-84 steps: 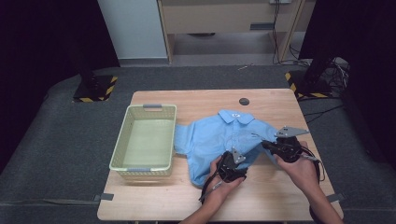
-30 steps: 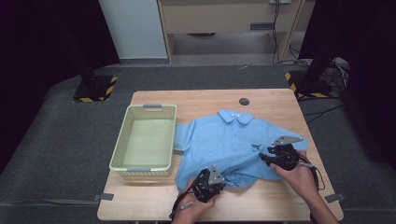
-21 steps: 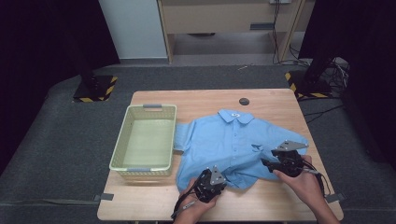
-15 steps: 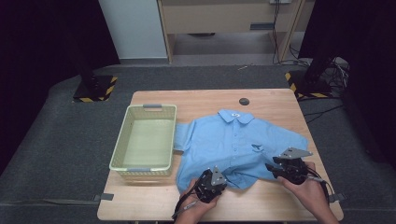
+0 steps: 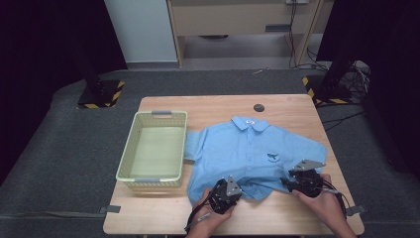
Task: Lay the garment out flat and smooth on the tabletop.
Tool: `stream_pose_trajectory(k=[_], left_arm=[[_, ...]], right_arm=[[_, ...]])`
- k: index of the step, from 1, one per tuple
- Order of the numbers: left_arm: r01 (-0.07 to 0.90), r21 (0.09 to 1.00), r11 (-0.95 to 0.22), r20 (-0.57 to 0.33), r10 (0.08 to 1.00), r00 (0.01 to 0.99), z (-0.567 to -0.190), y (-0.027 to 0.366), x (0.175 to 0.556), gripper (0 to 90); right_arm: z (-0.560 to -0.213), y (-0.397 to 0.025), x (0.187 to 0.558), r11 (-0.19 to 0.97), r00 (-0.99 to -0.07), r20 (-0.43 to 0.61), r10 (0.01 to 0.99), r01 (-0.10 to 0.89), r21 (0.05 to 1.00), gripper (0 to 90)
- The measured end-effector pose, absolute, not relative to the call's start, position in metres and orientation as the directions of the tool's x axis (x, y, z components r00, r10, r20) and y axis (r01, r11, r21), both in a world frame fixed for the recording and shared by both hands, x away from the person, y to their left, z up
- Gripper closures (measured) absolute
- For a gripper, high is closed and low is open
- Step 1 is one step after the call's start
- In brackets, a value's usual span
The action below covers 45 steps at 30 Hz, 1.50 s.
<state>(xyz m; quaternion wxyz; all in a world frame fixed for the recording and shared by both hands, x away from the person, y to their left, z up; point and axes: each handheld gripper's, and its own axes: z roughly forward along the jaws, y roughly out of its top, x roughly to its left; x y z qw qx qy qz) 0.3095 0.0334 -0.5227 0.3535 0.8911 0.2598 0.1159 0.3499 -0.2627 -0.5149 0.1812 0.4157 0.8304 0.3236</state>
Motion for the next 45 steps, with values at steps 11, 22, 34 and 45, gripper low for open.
stream_pose_trajectory(k=[11,22,34,45], left_arm=[[0.368,0.688,-0.625,0.040,0.540,0.841,-0.523,0.032,0.308,87.9],[0.359,0.691,-0.627,0.049,0.536,0.843,-0.522,0.032,0.308,88.3],[0.329,0.734,-0.594,0.048,0.528,0.848,-0.499,0.046,0.304,89.1],[0.315,0.716,-0.623,0.032,0.480,0.877,-0.488,0.068,0.294,89.2]], right_arm=[[-0.506,-0.287,0.346,0.422,-0.557,-0.051,0.829,0.561,0.712,39.1],[-0.521,-0.285,0.357,0.479,-0.612,-0.030,0.791,0.587,0.652,66.6],[-0.515,-0.280,0.373,0.491,-0.616,-0.033,0.787,0.593,0.639,89.4],[-0.487,-0.291,0.394,0.422,-0.571,0.040,0.820,0.651,0.631,87.2]])
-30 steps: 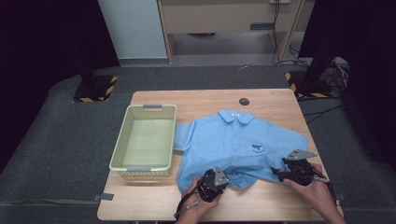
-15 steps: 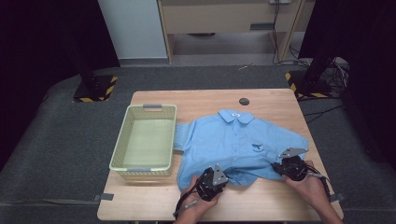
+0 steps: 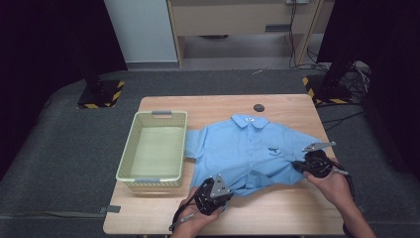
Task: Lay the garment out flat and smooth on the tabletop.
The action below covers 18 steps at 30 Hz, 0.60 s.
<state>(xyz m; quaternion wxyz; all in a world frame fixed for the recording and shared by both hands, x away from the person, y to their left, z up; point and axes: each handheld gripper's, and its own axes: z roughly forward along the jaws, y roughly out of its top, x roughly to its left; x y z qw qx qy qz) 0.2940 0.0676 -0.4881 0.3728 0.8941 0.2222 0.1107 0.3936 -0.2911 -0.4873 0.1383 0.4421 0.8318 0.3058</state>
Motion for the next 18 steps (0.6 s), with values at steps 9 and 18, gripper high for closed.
stream_pose_trajectory(k=[9,18], left_arm=[[0.313,0.720,-0.620,0.043,0.489,0.871,-0.497,0.060,0.295,70.2],[0.227,0.759,-0.611,0.080,0.433,0.898,-0.497,0.030,0.284,44.4]], right_arm=[[-0.502,-0.289,0.388,0.408,-0.541,0.014,0.841,0.650,0.641,60.2],[-0.510,-0.297,0.363,0.395,-0.551,0.037,0.833,0.642,0.657,54.0]])
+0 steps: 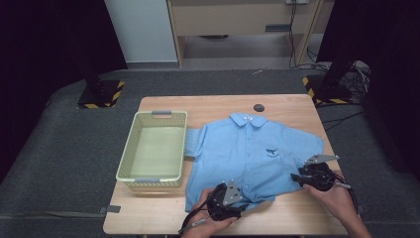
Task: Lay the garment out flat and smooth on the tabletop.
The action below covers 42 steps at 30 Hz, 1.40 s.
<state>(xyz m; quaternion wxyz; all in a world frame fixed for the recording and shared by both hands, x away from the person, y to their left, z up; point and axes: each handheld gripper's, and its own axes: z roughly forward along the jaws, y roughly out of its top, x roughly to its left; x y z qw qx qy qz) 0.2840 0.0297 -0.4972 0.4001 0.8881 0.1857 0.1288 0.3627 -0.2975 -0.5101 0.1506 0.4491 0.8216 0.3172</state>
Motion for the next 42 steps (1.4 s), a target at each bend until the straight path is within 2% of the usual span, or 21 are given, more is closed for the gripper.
stream_pose_trajectory(k=[6,13,18,23,32,38,42], left_arm=[[0.153,0.764,-0.627,0.129,0.379,0.916,-0.503,0.005,0.274,37.6],[0.067,0.806,-0.588,0.209,0.389,0.897,-0.498,-0.005,0.270,30.4],[0.046,0.801,-0.597,0.214,0.358,0.909,-0.498,-0.014,0.271,30.9],[0.037,0.739,-0.673,0.236,0.310,0.921,-0.517,-0.023,0.272,40.7],[0.135,0.693,-0.708,0.199,0.369,0.908,-0.529,-0.018,0.284,60.7],[0.146,0.691,-0.708,0.206,0.387,0.899,-0.531,-0.013,0.289,78.7],[0.150,0.697,-0.702,0.208,0.398,0.893,-0.530,-0.010,0.292,86.4]], right_arm=[[-0.518,-0.291,0.361,0.399,-0.563,0.044,0.825,0.637,0.659,51.8],[-0.517,-0.287,0.358,0.400,-0.573,0.051,0.818,0.629,0.666,51.6],[-0.517,-0.288,0.357,0.394,-0.572,0.056,0.819,0.629,0.670,51.3],[-0.514,-0.289,0.355,0.385,-0.568,0.060,0.820,0.627,0.677,50.5],[-0.511,-0.297,0.351,0.353,-0.551,0.071,0.831,0.623,0.698,45.9],[-0.512,-0.300,0.349,0.347,-0.548,0.081,0.832,0.629,0.695,45.4],[-0.513,-0.298,0.352,0.358,-0.555,0.073,0.829,0.625,0.694,43.9]])
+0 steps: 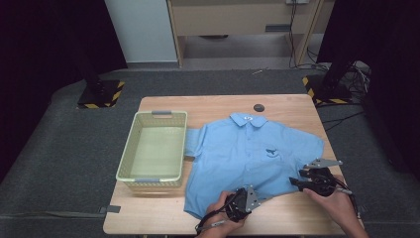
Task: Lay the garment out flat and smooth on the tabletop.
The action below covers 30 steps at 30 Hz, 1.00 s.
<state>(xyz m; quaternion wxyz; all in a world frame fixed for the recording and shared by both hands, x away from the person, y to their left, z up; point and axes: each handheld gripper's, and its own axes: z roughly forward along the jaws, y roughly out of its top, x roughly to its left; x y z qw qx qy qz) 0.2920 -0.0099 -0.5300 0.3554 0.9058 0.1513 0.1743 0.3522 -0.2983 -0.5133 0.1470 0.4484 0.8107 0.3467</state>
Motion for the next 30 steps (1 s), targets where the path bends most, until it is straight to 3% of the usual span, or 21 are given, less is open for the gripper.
stream_pose_trajectory(k=[6,15,20,21,23,26,30], left_arm=[[0.133,0.722,-0.679,0.215,0.403,0.890,-0.524,-0.007,0.292,88.6],[0.123,0.736,-0.666,0.207,0.393,0.896,-0.520,-0.009,0.288,88.7],[0.135,0.743,-0.655,0.195,0.405,0.893,-0.519,-0.007,0.289,88.8],[0.135,0.744,-0.655,0.194,0.405,0.893,-0.518,-0.007,0.289,88.9],[0.135,0.746,-0.652,0.194,0.407,0.892,-0.517,-0.006,0.289,89.0],[0.132,0.752,-0.646,0.194,0.408,0.892,-0.515,-0.006,0.289,89.1],[0.125,0.762,-0.635,0.195,0.410,0.891,-0.509,-0.004,0.288,89.1]], right_arm=[[-0.516,-0.302,0.359,0.346,-0.541,0.079,0.838,0.636,0.690,42.5],[-0.524,-0.289,0.367,0.393,-0.554,0.049,0.831,0.648,0.653,54.1],[-0.524,-0.284,0.366,0.413,-0.551,0.012,0.834,0.640,0.648,63.4],[-0.524,-0.282,0.365,0.415,-0.553,0.009,0.833,0.636,0.650,71.4],[-0.524,-0.280,0.364,0.417,-0.555,0.009,0.832,0.635,0.650,74.5],[-0.523,-0.277,0.364,0.431,-0.570,0.012,0.822,0.635,0.642,86.0],[-0.520,-0.273,0.367,0.436,-0.570,0.011,0.821,0.641,0.631,88.2]])
